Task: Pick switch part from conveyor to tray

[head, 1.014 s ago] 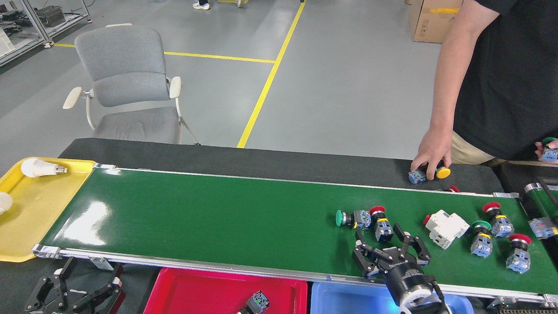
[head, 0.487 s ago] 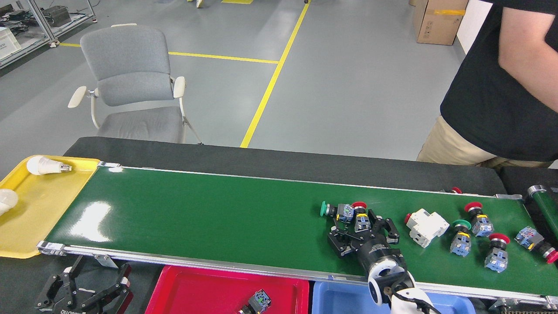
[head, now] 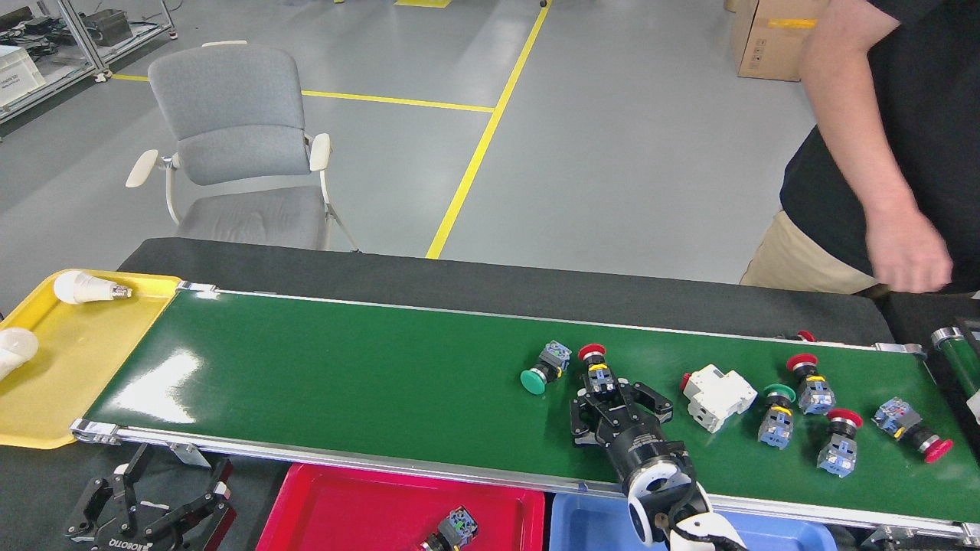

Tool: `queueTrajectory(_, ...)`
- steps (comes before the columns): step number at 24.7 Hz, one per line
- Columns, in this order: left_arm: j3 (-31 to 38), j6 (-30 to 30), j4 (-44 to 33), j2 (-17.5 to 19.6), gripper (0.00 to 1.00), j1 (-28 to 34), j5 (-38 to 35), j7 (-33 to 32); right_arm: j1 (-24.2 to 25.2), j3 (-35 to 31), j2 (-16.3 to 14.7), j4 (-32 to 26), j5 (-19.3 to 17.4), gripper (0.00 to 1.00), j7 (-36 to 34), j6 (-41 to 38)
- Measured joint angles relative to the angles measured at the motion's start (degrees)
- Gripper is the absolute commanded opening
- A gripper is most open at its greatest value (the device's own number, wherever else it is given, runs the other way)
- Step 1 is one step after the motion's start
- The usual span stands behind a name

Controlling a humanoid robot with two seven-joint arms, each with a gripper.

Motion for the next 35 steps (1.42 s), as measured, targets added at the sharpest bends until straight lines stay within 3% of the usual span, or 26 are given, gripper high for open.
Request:
queueTrajectory(1,0.0,0.0,0.0,0.0,1.0,0.0,0.0,0.0,1.2,2.2,0.0,-2.2,0.1,0.03,0.0,0.0)
queueTrajectory(2,0.0,0.0,0.0,0.0,1.0,0.0,0.0,0.0,2.3,4.7,-0.2,-4.2,0.1,0.19,0.0,0.1)
queueTrajectory(4,0.0,0.1,0.0,0.0,1.0,0.0,0.0,0.0,3.7,10.3,-0.7,-7.2,0.3,1.0,-0.1,0.1)
queueTrajectory(7,-0.4,-0.1,-0.1,0.0,1.0,-0.3,0.0,0.0,3.8,15.0,-1.7,-8.1,0.4,1.0,-0.2,0.1)
queueTrajectory(12,-6.2,-4.6,-2.1,0.0,1.0,-3.1,0.0,-0.1,3.8,15.2,-1.8,-10.0,0.4,1.0,-0.4,0.0)
queueTrajectory(14,-10.7,-5.7,-3.3,0.0,1.0,-4.7,0.0,-0.4,4.5,13.5,-3.4,-12.8,0.2,1.0,-0.9,-0.2)
queueTrajectory(16,-15.6,-6.2,-3.5,0.1,1.0,-7.0,0.0,-1.1,8.0,8.4,-5.4,-15.9,0.2,1.0,-2.0,0.8)
queueTrajectory(21,-24.6,-6.4,-1.9,-0.4,1.0,-14.6,-3.4,-4.8,23.3,-11.3,-5.6,-18.6,-0.6,1.0,-8.7,2.2)
queueTrajectory(24,-27.8,-6.1,4.5,-4.2,1.0,-19.1,-6.2,-7.3,27.5,-20.6,-4.8,-18.6,-4.2,1.0,-11.1,2.4)
queueTrajectory(27,-28.1,-5.6,12.4,-7.7,1.0,-23.9,-8.1,-8.6,27.6,-24.2,-4.5,-18.2,-6.2,1.0,-11.8,2.6)
queueTrajectory(31,-28.1,-2.8,22.4,-7.8,1.0,-30.1,-8.4,-8.9,24.2,-23.8,-4.5,-17.3,-6.0,1.0,-11.3,2.7)
queueTrajectory(35,-27.5,-1.3,28.4,-7.8,1.0,-34.6,-8.4,-9.1,18.6,-19.1,-4.9,-14.4,-5.8,1.0,-7.1,2.9)
